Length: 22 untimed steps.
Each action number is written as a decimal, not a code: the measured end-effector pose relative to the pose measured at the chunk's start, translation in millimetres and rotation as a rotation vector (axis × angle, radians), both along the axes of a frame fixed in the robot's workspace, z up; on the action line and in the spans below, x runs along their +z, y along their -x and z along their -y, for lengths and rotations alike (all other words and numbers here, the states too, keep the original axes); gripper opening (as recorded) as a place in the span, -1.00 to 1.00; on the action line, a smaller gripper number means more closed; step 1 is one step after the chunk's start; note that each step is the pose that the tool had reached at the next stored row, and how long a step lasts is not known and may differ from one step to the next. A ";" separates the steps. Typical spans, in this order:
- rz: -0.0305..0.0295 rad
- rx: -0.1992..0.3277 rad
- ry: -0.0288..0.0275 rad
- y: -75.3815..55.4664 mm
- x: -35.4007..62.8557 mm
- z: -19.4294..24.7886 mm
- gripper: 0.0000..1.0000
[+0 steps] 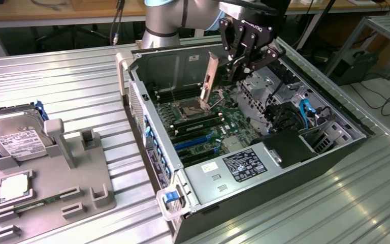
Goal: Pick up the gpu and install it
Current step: 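Insert the gpu into the slot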
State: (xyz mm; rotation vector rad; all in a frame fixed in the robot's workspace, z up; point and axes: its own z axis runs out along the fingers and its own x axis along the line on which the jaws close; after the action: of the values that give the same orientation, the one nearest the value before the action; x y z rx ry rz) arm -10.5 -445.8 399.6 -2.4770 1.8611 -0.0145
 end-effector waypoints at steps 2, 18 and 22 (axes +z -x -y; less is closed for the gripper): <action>0.0000 -0.100 -0.0001 0.0 -3.6 0.0 -0.44; -0.0030 -0.271 -0.0001 23.5 -38.3 -10.1 -0.44; -0.0034 -0.278 -0.0034 27.7 -46.4 -10.0 -0.44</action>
State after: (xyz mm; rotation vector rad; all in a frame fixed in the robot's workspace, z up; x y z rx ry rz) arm -38.2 -435.8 353.2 -2.1957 2.1873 -0.0163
